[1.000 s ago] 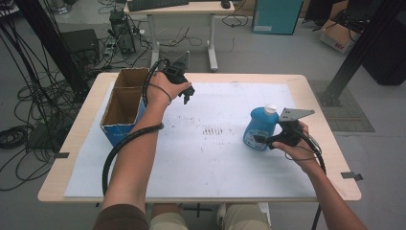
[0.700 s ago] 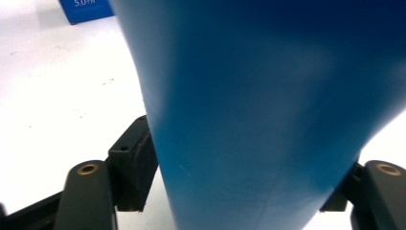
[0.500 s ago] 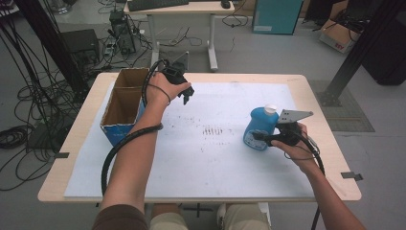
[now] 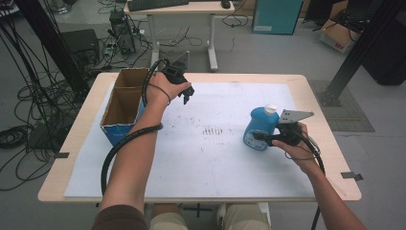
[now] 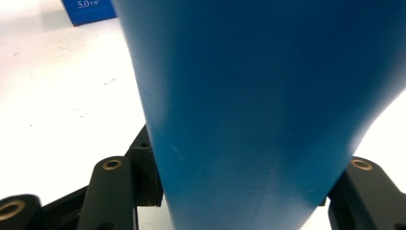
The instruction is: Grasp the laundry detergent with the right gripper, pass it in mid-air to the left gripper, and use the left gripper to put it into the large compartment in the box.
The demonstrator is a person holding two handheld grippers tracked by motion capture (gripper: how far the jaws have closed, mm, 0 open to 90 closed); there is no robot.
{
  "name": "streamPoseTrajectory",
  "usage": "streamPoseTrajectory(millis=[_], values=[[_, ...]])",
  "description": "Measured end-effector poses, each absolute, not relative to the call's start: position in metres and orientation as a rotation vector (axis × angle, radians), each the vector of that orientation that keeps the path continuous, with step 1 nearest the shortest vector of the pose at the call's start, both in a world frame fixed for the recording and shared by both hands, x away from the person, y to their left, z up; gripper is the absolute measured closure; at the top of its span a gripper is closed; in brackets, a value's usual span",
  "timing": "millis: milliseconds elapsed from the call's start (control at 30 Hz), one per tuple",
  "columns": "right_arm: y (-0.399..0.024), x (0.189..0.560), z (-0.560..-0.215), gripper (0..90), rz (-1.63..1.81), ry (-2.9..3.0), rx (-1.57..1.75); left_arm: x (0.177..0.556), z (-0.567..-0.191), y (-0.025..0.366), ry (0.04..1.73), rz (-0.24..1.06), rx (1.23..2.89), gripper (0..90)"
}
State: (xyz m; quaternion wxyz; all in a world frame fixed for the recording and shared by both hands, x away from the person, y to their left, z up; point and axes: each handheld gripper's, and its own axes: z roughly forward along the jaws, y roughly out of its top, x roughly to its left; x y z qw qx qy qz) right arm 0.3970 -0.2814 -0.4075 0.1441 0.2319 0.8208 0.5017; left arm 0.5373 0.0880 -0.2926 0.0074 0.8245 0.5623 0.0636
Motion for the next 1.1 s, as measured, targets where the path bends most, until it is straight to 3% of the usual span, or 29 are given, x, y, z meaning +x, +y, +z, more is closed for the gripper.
streamPoseTrajectory(millis=[1100], values=[[-0.2812,0.3971,-0.4064,43.3,1.433,2.377,0.667,0.5364,-0.2904,0.085,1.744,0.207,2.588,5.6]])
